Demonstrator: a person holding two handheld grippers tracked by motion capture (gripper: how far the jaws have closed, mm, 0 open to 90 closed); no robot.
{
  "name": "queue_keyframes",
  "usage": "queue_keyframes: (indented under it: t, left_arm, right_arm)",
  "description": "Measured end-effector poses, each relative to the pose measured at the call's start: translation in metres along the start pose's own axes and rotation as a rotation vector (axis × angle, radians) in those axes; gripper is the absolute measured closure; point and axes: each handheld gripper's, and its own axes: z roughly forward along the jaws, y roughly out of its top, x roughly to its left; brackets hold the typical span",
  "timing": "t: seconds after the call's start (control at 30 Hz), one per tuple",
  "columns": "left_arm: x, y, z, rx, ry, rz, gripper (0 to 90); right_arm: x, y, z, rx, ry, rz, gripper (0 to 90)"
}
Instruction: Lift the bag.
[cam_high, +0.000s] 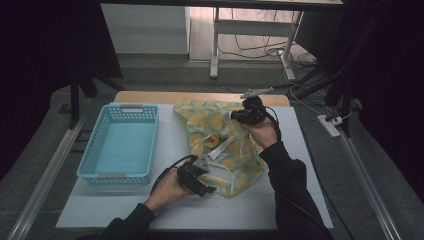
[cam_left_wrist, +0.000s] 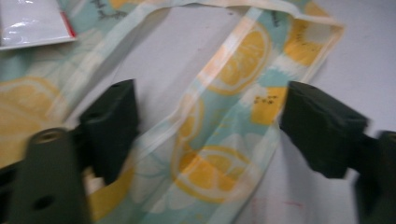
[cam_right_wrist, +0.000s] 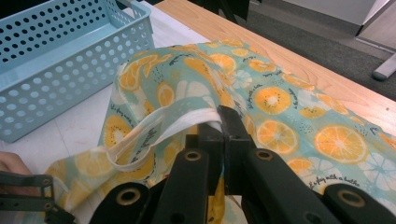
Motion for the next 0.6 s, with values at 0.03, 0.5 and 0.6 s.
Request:
queue_keyframes:
  t: [0.03,0.5,0.6]
  left_arm:
    - [0.000,0.000,-0.001,0.001,0.009,-0.005,42.2]
    - [0.014,0.011,-0.010,-0.041,0.118,-0.036,85.1]
    - [0.022,0.011,-0.010,-0.041,0.149,-0.058,84.3]
  right_arm:
    - [0.000,0.000,0.000,0.000,0.000,0.001,88.5]
    - [0.000,0.000,0.001,0.003,0.001,0.005,88.5]
    - [0.000,0.000,0.002,0.004,0.001,0.004,88.5]
